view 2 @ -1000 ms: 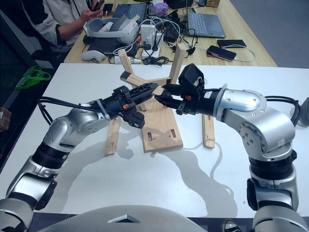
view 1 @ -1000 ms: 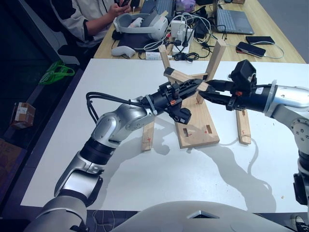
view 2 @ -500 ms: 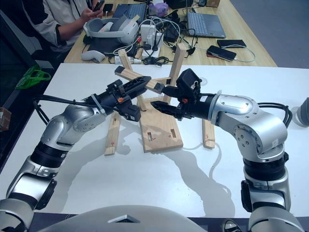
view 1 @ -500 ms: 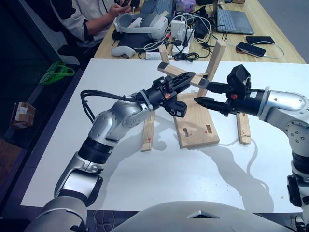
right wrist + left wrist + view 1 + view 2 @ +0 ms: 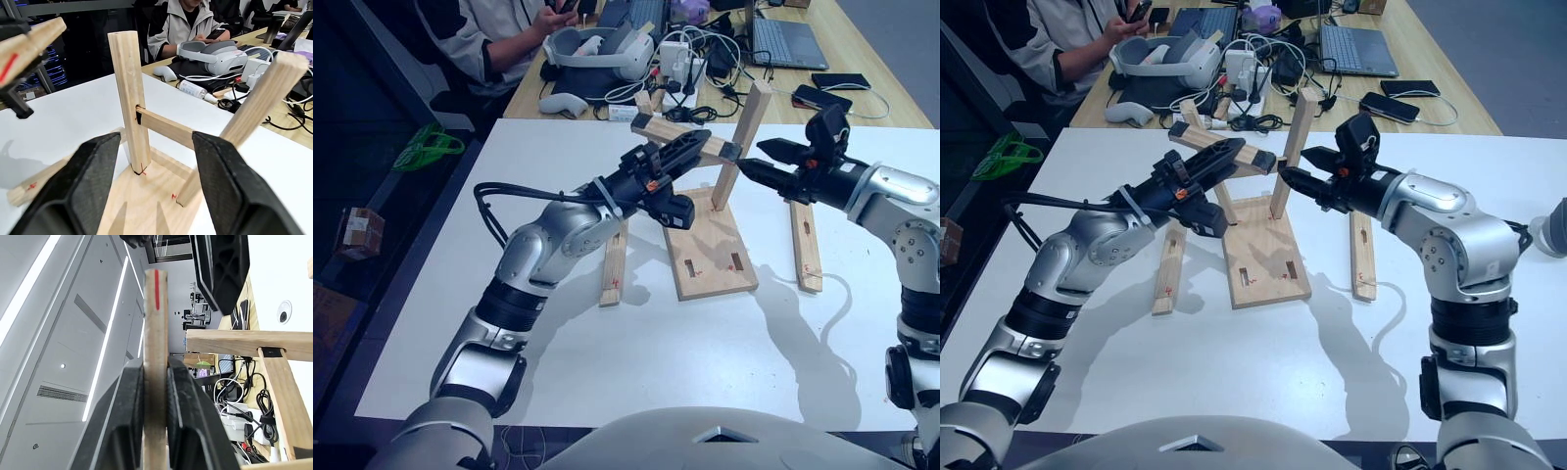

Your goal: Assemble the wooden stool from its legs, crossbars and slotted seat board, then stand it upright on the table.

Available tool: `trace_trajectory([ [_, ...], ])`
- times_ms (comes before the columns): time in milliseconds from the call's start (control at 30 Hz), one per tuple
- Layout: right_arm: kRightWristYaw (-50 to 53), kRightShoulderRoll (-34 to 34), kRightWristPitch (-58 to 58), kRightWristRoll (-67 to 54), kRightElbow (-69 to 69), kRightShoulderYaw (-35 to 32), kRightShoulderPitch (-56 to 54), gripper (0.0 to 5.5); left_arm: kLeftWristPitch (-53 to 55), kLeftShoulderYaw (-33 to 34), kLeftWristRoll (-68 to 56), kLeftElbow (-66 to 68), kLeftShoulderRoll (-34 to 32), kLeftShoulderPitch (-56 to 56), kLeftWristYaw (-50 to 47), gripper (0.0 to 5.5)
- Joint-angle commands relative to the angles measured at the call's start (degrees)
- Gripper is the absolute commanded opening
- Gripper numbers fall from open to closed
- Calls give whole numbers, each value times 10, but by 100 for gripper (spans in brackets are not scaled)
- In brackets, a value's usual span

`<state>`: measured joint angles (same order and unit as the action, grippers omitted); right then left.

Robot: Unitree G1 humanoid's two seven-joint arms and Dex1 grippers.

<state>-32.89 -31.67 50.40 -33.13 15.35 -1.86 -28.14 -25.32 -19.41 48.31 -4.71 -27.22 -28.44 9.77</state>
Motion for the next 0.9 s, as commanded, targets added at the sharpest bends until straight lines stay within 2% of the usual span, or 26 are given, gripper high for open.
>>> trace_trajectory([
  [33,42,42,-22,17,5,0,-33,270,6,-9,1,-3,7,-3,5,41],
  [133,97,85,-56,35,1,-17,-44,270,31,-3,-14,-1,21,7,15,41],
  [267,120,122,-98,50,25,-6,-23,270,106,12,-166,-27,84,33,81,41],
  [400,113,130,-101,40,28,-6,-20,270,135,2,-277,-71,109,46,142,41],
  [667,106,136,-73,9,48,-6,-32,270,151,-13,-296,-73,96,58,183,41],
  [900,104,115,-56,-1,55,-33,-42,270,151,-4,-300,-74,78,72,186,41],
])
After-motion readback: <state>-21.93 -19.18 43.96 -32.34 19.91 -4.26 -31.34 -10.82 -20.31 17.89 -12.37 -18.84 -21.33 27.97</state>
